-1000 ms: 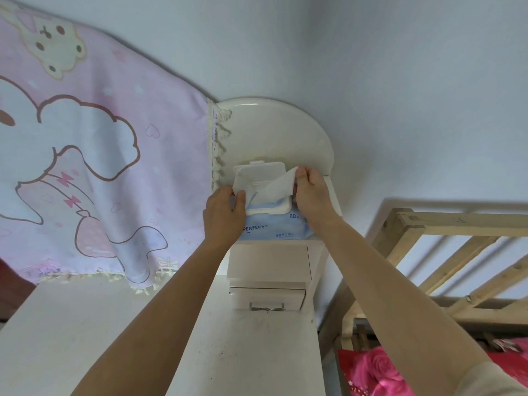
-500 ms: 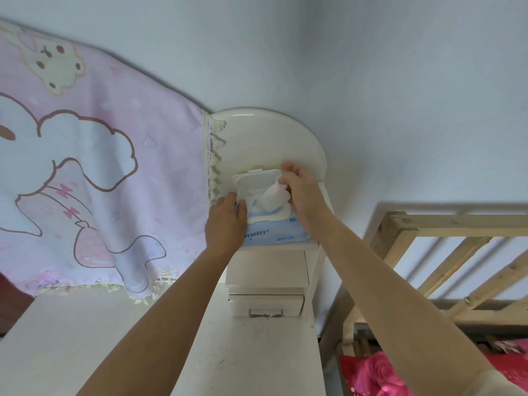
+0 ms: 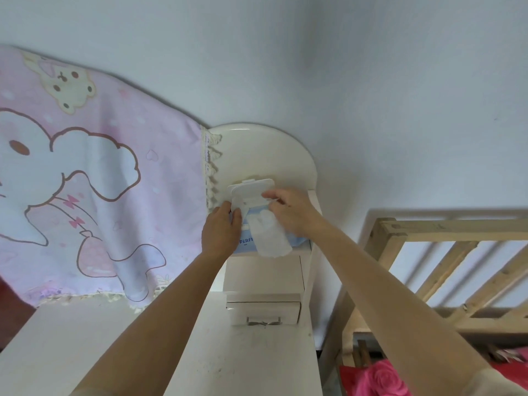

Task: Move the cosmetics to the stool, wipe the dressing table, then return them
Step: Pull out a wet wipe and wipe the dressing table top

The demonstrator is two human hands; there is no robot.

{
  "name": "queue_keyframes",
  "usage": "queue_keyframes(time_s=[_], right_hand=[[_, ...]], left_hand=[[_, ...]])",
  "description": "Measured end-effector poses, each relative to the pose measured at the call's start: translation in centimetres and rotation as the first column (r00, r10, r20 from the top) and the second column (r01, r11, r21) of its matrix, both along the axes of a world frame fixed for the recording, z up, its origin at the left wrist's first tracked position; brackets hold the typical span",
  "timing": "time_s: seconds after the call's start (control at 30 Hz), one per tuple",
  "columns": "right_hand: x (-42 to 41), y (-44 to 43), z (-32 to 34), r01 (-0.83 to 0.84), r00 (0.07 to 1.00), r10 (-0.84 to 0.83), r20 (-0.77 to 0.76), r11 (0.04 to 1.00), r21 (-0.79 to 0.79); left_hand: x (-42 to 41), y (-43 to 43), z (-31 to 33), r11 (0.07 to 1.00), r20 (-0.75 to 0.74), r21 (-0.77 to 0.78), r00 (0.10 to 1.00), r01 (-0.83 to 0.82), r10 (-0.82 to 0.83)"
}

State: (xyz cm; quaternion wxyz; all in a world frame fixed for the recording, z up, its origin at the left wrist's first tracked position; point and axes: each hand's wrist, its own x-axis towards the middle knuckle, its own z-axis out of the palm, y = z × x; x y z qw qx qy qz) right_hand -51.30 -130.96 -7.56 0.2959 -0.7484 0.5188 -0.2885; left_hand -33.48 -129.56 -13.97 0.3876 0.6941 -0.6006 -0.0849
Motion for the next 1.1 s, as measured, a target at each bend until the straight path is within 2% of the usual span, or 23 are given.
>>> queue_keyframes(time_s=[0.07,0.17,0.23,0.3,0.37,0.4,0.47,0.53,0.6,0.67,0.77,0.83,0.9,1.0,1.03,1.1], right_hand=[[-0.1,0.1,-1.4,-0.031,0.991,0.032,-0.13,0.999,0.01],[-0.1,0.2,-2.4,-0.056,0.96,0.007,-0.281,0.984,-0.168],[-0.1,0.2,-2.2,-0.052,0.965,-0.016,-0.262,0.967,-0.251],[0.0,0.4,-1.6,-0.013,0.989,-0.035,-0.143,0.947,-0.32],[0.3,1.1,-0.6,0.11,0.992,-0.076,0.103,0.918,-0.382],[0.5,1.5,0.2,0.2,0.958,-0.101,0.268,0.905,-0.374],[0.8,2.5,2.1,0.337,0.822,-0.127,0.555,0.894,-0.294],[0.6,3.4,3.4,0.374,0.724,-0.109,0.681,0.892,-0.255],[0.2,4.6,2.6,0.361,0.693,-0.08,0.717,0.899,-0.248],[0.0,5.8,-0.8,0.317,0.721,-0.112,0.684,0.931,-0.181],[0.0,7.9,-8.8,0.167,0.892,-0.17,0.42,0.985,0.045],[0.0,9.9,-13.8,0.16,0.907,-0.239,0.346,0.957,0.242],[-0.1,11.6,-18.0,0.169,0.891,-0.33,0.313,0.879,0.445],[-0.1,13.9,-22.0,0.22,0.942,-0.326,0.077,0.776,0.592],[-0.1,14.5,-22.9,0.233,0.945,-0.323,0.043,0.76,0.607],[0.0,15.3,-24.1,0.244,0.926,-0.369,0.078,0.744,0.622]], left_hand=[[0.1,-0.1,0.0,1.0,0.011,0.005,1.0,0.007,-0.007],[0.0,-0.1,0.1,1.0,0.017,-0.005,1.0,0.011,-0.011],[0.0,0.0,0.1,1.0,0.023,-0.003,1.0,0.008,-0.008],[0.1,-0.1,0.1,1.0,0.024,0.003,1.0,0.01,-0.01],[0.2,-0.1,0.1,1.0,0.011,0.003,1.0,0.01,-0.01],[0.2,-0.2,0.1,1.0,0.01,-0.001,1.0,0.008,-0.008],[0.1,-0.1,0.0,1.0,0.014,-0.003,1.0,0.001,-0.001],[0.1,-0.1,-0.1,1.0,0.011,-0.003,1.0,0.001,-0.001],[0.4,0.0,-0.2,1.0,-0.012,-0.007,1.0,0.013,-0.013],[0.6,0.7,-0.4,0.996,-0.017,-0.057,0.998,0.065,-0.066],[1.2,2.6,-2.4,0.983,0.038,-0.169,0.997,0.067,-0.062],[1.4,4.6,-4.8,0.97,-0.011,-0.24,1.0,-0.03,0.028],[1.6,7.0,-7.7,0.958,-0.084,-0.274,0.994,-0.086,0.065],[2.0,11.0,-12.6,0.983,-0.178,-0.167,0.983,-0.073,0.043],[2.1,12.3,-14.4,0.992,-0.234,-0.11,0.971,-0.067,0.04],[2.3,14.5,-17.8,0.997,-0.366,0.047,0.928,-0.057,0.07]])
